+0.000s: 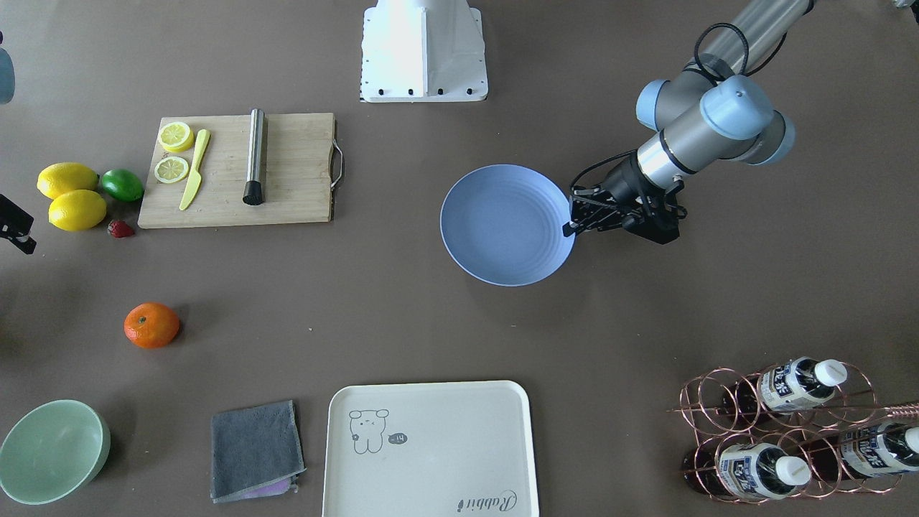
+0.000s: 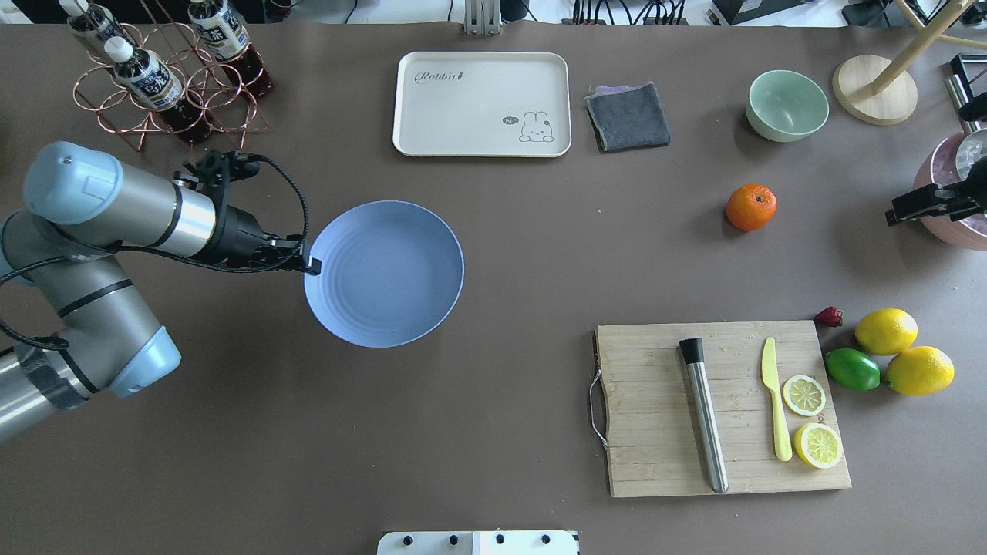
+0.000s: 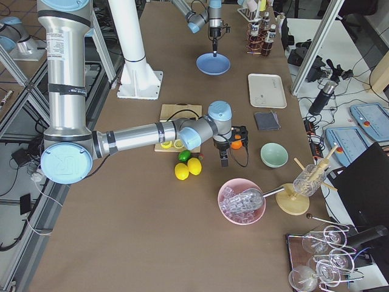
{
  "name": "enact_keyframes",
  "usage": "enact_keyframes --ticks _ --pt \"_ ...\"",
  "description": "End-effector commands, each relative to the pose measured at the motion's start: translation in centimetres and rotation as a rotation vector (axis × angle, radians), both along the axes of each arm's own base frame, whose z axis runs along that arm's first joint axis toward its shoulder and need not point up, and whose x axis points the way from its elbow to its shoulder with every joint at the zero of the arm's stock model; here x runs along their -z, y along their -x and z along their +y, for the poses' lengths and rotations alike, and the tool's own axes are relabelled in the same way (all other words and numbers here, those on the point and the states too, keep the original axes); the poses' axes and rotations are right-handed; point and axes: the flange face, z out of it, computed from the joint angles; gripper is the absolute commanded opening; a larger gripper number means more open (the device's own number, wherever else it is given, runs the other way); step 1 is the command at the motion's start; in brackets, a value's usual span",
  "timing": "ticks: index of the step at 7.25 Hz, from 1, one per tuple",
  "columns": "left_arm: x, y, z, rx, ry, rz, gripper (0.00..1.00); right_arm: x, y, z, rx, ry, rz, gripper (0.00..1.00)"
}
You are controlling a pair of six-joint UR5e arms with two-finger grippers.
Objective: Pick orange to plate
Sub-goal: 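Push the light-blue plate with the left gripper toward the table center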
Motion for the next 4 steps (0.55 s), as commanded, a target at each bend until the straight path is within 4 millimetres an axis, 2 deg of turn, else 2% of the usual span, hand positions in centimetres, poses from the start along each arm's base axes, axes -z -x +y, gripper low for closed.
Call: enact_keyframes --ticks 1,2,3,4 --pt "5.0 -7.1 1.7 0.025 -0.015 -0.050 0.00 -0.1 0.0 0.0 0.000 0.002 0.000 1.00" --pt "5.8 -8.9 1.4 0.038 0.001 -0.060 0.00 -0.1 0.0 0.0 0.000 0.002 0.000 1.00" --pt "5.6 -10.2 0.5 0.056 0.002 -0.076 0.00 -0.2 0.0 0.0 0.000 0.003 0.001 1.00" --pt "5.8 -10.3 0.1 0.079 -0.010 -0.078 0.00 -0.2 0.0 0.0 0.000 0.003 0.001 1.00"
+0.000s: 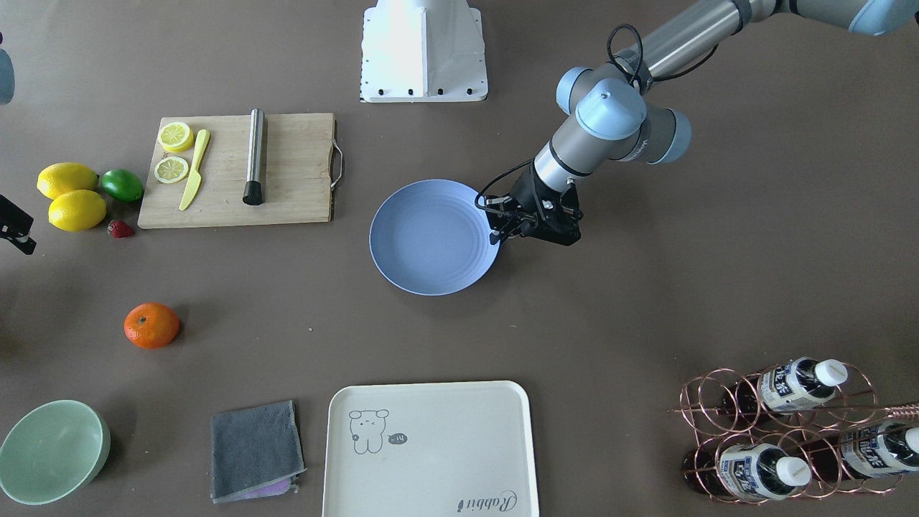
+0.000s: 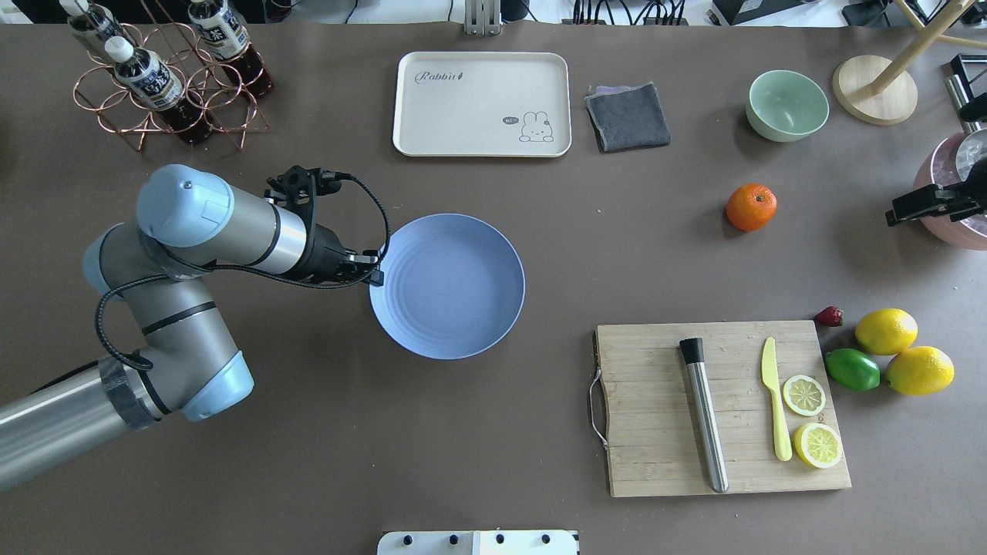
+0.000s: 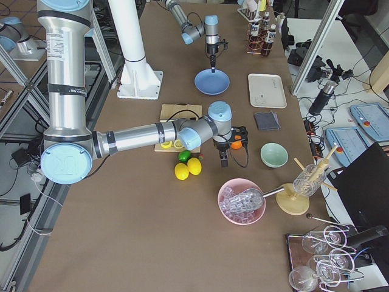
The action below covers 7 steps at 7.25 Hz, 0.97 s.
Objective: Pick orange to plate
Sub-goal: 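Push the light-blue plate with the left gripper toward the table center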
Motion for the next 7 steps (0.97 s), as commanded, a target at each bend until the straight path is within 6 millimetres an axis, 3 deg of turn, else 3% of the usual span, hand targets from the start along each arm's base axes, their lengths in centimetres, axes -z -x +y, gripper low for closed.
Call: enact_keyframes --ticks 1,2,3,4,5,6,7 --pt "0.6 -0.5 -0.7 0.028 -0.015 -0.001 0.21 0.2 0.1 -0.2 0.000 -0.004 -0.002 1.00" --pt "1.3 -0.1 -0.6 0.026 -0.024 0.007 0.97 0.4 0.2 -0.4 0.001 -0.008 -0.002 1.00" --pt "2.8 2.4 -1.0 0.033 -0.034 0.032 0.98 1.8 0.8 -1.6 -0.004 -0.019 -0.012 1.00" --pt "1.2 7.1 -3.2 0.018 0.010 0.011 0.98 2.9 1.9 -2.3 -0.019 -0.006 -0.027 1.00" --pt "-1.1 13.4 -4.6 0.002 -0.044 -0.003 0.98 4.2 4.0 -3.6 -0.036 0.019 -0.046 1.00" --pt "-5.2 19.6 -5.0 -0.016 -0.044 -0.032 0.98 4.5 6.1 -5.3 -0.047 0.050 -0.053 1.00" --pt "-8.2 25.7 -6.8 -0.038 -0.046 -0.054 0.98 5.0 8.3 -6.4 -0.046 0.069 -0.056 1.00"
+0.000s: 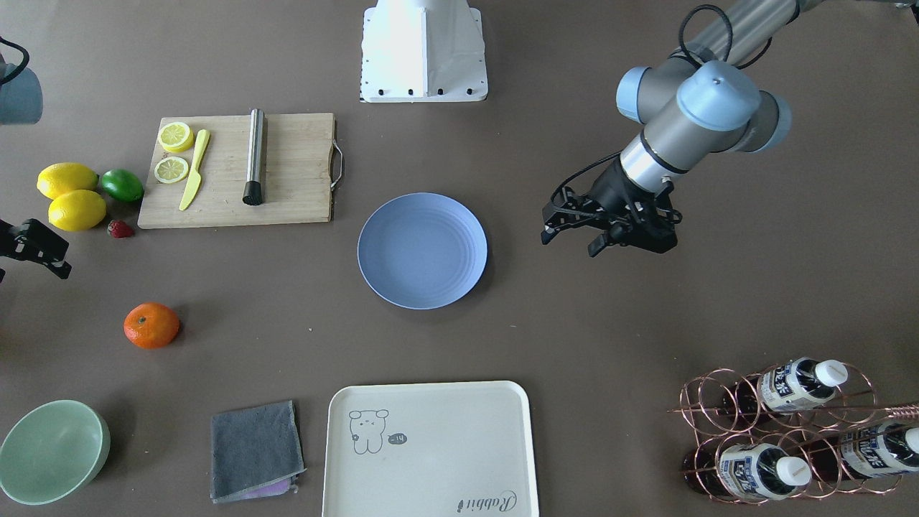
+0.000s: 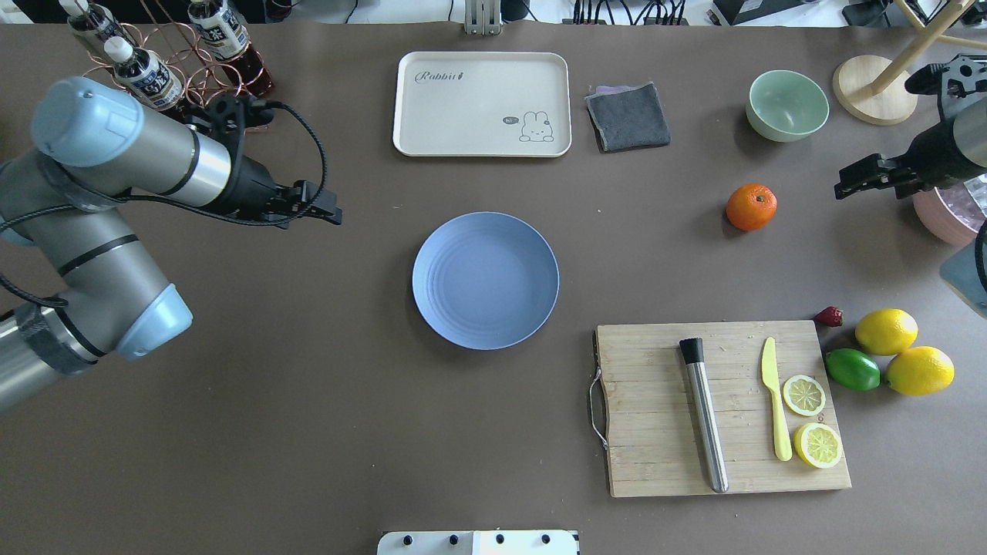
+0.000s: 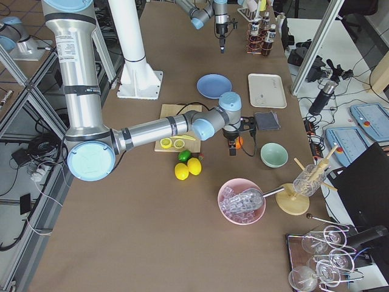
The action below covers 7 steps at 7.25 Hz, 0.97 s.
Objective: Pick orange to plate
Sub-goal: 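Withdraw the left arm while the right arm moves above the orange tangerine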
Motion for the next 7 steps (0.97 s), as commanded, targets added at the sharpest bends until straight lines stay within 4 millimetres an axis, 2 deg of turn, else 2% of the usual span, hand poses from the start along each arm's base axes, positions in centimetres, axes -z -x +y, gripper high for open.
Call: enact_keyframes --ticks 1,2,3,5,7 --pt "-7.4 12.9 -1.9 -0.041 -0.050 -0.063 0.98 1.3 4.5 -3.1 0.003 0.026 -0.004 1.00" --pt "-10.9 17.4 -1.7 -0.094 -0.101 -0.085 0.98 1.4 6.7 -4.3 0.020 0.036 0.001 1.00" --pt "-12.5 22.1 -1.8 -0.078 -0.114 -0.111 0.98 1.6 8.6 -6.0 0.032 0.041 0.010 1.00" --pt "-13.3 22.7 -1.1 -0.080 -0.119 -0.118 0.98 0.7 12.0 -6.6 0.042 0.043 0.056 1.00" --pt "-13.3 22.7 -1.1 -0.078 -0.119 -0.120 0.98 -0.1 13.6 -5.9 0.062 0.049 0.069 1.00"
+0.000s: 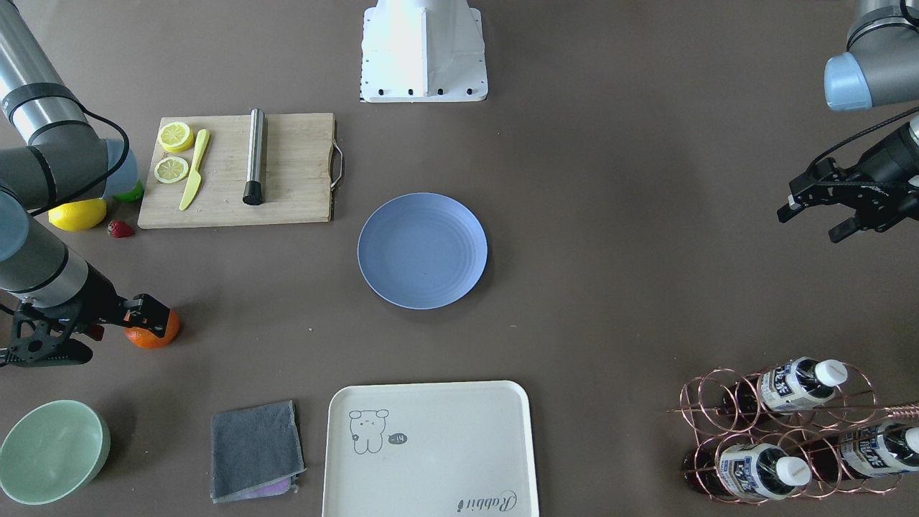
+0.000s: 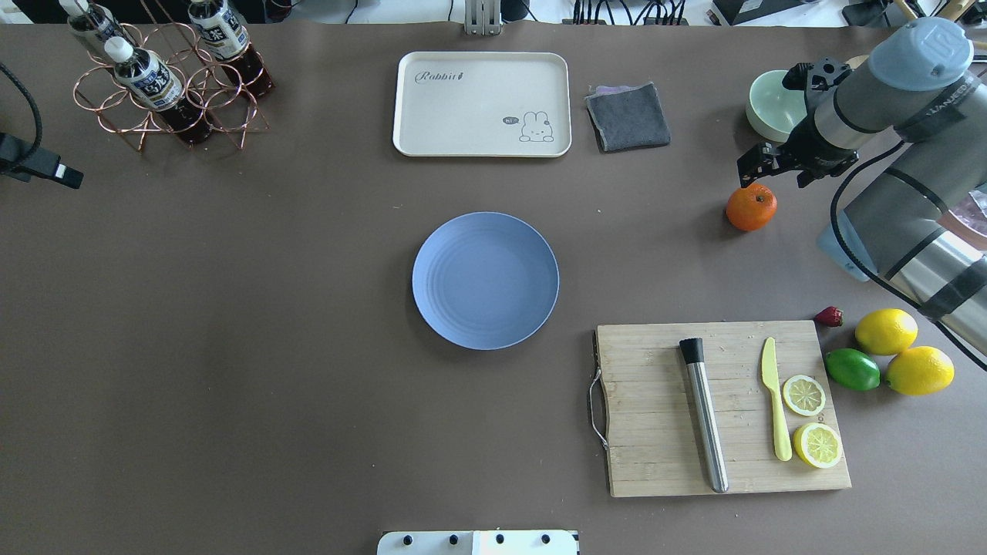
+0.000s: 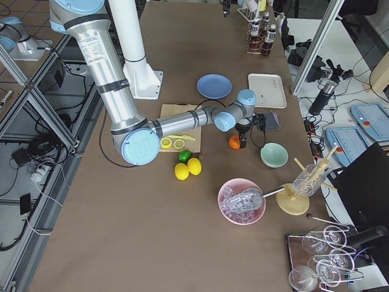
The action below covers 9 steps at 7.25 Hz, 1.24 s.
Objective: Pick orange to plate
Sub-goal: 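Lower the right gripper and grasp the orange tangerine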
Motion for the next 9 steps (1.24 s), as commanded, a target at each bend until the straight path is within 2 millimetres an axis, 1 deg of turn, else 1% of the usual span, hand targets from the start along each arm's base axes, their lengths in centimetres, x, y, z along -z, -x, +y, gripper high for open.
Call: enact_keyframes --ticks 1,2,3,4,5,6,7,8,9 --pt "0.1 0.1 0.0 0.003 -0.006 -0.002 0.98 -1.3 1.6 0.5 0.017 0.010 0.023 1.00" --pt "0.2 0.1 0.0 0.004 -0.008 -0.003 0.98 -1.6 2.1 0.8 0.024 0.013 0.026 1.00" --pt "0.2 0.1 0.0 0.004 -0.008 -0.003 0.98 -1.5 2.4 0.9 0.006 0.016 0.033 0.89" --pt "0.3 0.2 0.1 0.004 -0.011 -0.002 0.98 -0.9 3.3 1.3 -0.037 0.046 0.028 0.20" --pt "0.3 0.2 0.1 0.004 -0.011 -0.002 0.98 -0.3 3.7 1.6 -0.034 0.040 0.022 0.00" --pt "0.2 0.2 0.1 0.004 -0.010 -0.003 0.98 3.0 4.8 1.7 -0.054 0.038 -0.008 0.00" --pt "0.1 0.2 0.2 0.005 -0.007 -0.005 0.98 7.6 8.9 2.1 -0.089 0.089 -0.039 0.00" --pt "0.0 0.2 0.2 0.004 -0.005 -0.004 0.98 13.4 12.8 2.0 -0.129 0.114 -0.050 0.00" --pt "0.0 0.1 0.1 0.004 -0.003 -0.005 0.98 19.3 16.5 2.8 -0.165 0.170 -0.064 0.00"
